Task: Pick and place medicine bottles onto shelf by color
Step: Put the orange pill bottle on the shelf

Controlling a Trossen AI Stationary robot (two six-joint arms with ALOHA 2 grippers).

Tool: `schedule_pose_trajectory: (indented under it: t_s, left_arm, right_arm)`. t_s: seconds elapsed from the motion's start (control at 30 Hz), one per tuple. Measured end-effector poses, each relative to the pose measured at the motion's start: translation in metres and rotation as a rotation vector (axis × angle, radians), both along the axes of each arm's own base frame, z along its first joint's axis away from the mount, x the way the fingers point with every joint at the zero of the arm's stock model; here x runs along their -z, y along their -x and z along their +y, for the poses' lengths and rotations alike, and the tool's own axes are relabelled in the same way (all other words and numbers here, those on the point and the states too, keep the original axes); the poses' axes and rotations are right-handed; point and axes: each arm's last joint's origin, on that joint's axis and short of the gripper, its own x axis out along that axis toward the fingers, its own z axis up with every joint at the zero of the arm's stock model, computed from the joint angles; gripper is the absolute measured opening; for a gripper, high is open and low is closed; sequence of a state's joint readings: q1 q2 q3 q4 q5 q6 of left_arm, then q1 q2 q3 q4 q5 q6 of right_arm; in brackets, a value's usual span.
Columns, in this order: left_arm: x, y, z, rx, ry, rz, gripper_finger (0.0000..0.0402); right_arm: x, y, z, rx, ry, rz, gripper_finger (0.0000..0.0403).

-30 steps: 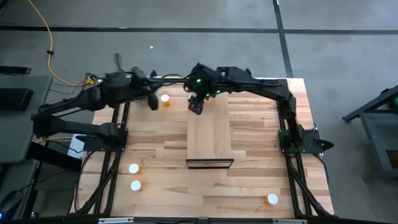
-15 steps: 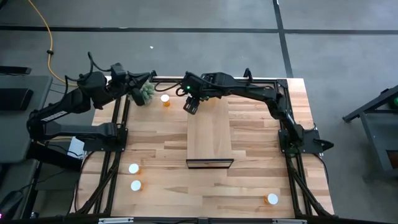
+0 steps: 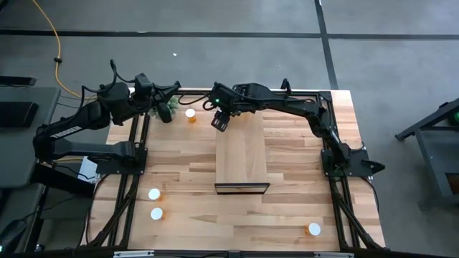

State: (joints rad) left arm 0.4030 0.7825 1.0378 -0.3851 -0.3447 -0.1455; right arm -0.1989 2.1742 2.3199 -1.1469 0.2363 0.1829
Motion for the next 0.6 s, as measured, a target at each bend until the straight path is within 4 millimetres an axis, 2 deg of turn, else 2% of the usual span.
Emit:
schedule_pose_trajectory:
  t_s: [0.6]
  left_arm:
    - [-0.0009, 0.0018, -0.0008, 0.001, -0.003, -0.007, 0.0000]
  right_arm:
    - [0.0009, 0.0016, -0.0016, 0.003, -0.004, 0.015, 0.0198]
